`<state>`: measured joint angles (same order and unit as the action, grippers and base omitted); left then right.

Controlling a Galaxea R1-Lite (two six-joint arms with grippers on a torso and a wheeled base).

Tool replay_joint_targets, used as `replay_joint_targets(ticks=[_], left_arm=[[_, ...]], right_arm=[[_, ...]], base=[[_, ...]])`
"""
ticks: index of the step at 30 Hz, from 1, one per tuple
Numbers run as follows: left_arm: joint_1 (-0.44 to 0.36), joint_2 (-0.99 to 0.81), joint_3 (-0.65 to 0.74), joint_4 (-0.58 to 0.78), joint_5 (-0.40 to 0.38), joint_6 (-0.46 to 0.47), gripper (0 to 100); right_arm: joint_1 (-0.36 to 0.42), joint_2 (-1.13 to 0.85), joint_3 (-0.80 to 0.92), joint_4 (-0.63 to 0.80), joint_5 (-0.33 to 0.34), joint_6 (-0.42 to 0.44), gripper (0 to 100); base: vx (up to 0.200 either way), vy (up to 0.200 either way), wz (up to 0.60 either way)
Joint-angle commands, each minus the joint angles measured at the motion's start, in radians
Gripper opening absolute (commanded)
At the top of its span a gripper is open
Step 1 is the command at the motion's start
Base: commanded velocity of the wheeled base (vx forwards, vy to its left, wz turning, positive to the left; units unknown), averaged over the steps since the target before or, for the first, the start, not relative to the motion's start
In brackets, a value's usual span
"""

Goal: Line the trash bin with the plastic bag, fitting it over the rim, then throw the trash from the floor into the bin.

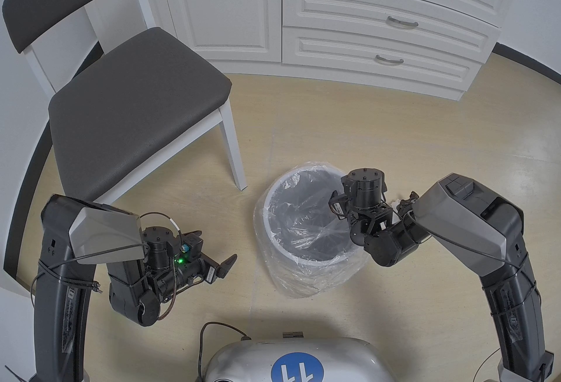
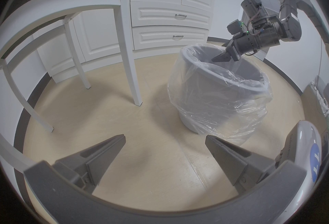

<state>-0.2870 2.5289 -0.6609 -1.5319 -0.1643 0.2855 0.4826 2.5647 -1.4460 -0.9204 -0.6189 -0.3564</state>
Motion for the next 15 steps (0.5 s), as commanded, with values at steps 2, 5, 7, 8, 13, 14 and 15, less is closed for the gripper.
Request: replay_joint_targets(ticks=[2,5,7,8,13,14,15], left_arm=[[0.0,0.004,-0.003,-0.001,0.002,0.0,100],[0.002,0.002,-0.003,-0.001,0.002,0.0,100],[0.0,0.001,-0.005,-0.001,0.002,0.0,100],[0.0,0.001,-0.005,-0.001,0.002,0.0,100],[0.0,0.002,-0.003,-0.001,0.0,0.0,100],[0.0,0.001,-0.002,-0.001,0.0,0.0,100],[0.0,-0.001,-0.002,-0.001,0.0,0.0,100]], right_arm=[[-0.005,0.1,-0.119,-0.001,-0.007,0.025,100],[-0.004,0.112,-0.157,-0.001,-0.007,0.048,100],[-0.002,0.114,-0.18,-0.003,-0.007,0.062,100],[-0.002,0.114,-0.18,-0.003,-0.007,0.062,100],[-0.001,0.074,-0.119,-0.003,-0.007,0.06,100],[0.002,0.049,-0.079,-0.003,-0.007,0.059,100],[0.004,0.032,-0.053,-0.003,-0.007,0.059,100]], base=[[0.0,0.0,0.0],[0.0,0.0,0.0],[0.0,0.0,0.0],[0.0,0.0,0.0],[0.0,0.0,0.0],[0.0,0.0,0.0],[0.0,0.0,0.0]])
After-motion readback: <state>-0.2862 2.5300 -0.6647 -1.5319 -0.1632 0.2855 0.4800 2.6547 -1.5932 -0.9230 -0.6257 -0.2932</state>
